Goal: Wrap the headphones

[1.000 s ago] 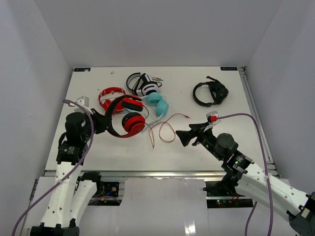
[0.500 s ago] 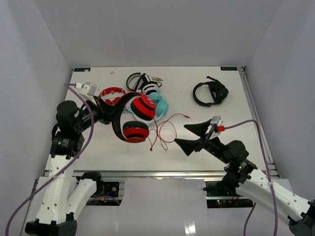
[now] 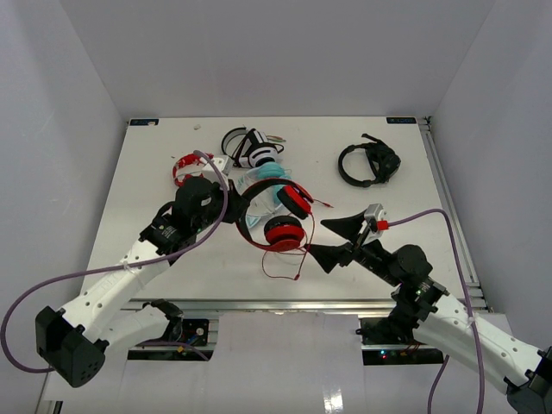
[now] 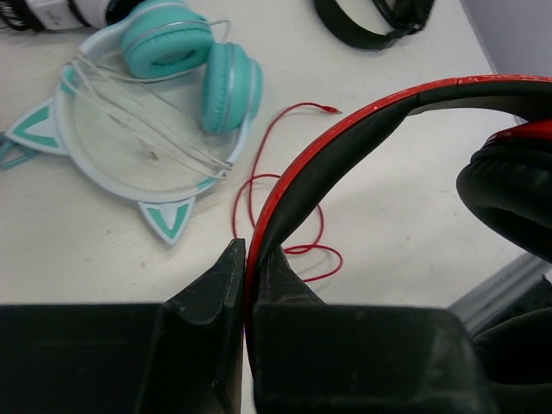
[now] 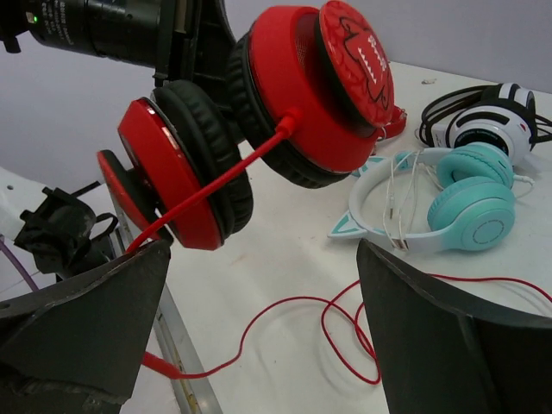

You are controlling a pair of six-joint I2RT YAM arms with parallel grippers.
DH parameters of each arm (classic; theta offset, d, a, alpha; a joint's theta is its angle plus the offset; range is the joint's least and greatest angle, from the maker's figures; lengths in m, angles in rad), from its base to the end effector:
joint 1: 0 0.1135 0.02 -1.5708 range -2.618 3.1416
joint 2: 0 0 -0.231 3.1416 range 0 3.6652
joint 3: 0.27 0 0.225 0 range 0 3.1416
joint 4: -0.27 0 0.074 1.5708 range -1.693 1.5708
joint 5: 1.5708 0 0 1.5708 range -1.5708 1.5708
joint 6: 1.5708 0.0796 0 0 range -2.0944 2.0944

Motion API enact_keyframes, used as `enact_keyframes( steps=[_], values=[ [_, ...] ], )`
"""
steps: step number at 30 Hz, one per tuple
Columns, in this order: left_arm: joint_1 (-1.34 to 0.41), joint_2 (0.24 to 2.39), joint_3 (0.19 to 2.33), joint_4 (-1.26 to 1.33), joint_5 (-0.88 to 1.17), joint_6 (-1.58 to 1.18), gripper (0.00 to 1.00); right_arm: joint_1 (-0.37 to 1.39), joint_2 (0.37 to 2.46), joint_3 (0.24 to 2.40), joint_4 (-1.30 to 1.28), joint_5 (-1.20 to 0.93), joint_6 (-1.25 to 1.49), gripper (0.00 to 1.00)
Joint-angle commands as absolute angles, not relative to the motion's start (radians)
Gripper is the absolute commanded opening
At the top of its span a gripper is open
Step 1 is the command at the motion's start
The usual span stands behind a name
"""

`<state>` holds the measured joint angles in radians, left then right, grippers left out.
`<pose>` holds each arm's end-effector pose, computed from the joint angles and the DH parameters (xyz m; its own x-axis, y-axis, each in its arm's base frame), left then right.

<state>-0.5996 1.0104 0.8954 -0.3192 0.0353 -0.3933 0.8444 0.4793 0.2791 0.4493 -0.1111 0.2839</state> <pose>0.2121 -0.1484 0.2793 -0.5470 -0.0900 -0.8323 0.4122 0.8363 -0.3614 0.1182 0.1463 0.2735 -0.0709 0.3393 -0.9380 -0.8276 0.5049 0.2452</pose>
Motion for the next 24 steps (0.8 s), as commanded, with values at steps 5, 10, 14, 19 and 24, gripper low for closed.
enact_keyframes(
  steps=[5, 10, 14, 19, 24],
  values=[
    [-0.609, 0.794, 0.854, -0.213, -0.267, -0.471, 0.0, 0.847, 0.523, 0.235, 0.649, -0.172, 0.227, 0.93],
    [-0.609, 0.767, 0.933, -0.311, -0.363, -0.507, 0.0, 0.847, 0.62, 0.264, 0.792, -0.306, 0.165, 0.96],
    [-0.609, 0.757, 0.975, -0.356, -0.369, -0.517, 0.0, 0.847, 0.727, 0.231, 0.95, -0.348, 0.15, 0.95],
    [-0.609, 0.739, 1.008, -0.398, -0.377, -0.52, 0.0, 0.847, 0.797, 0.199, 1.035, -0.221, 0.097, 0.95],
    [-0.609, 0.741, 1.024, -0.432, -0.41, -0.531, 0.0, 0.848, 0.801, 0.181, 1.06, -0.226, 0.078, 0.96]
  ],
)
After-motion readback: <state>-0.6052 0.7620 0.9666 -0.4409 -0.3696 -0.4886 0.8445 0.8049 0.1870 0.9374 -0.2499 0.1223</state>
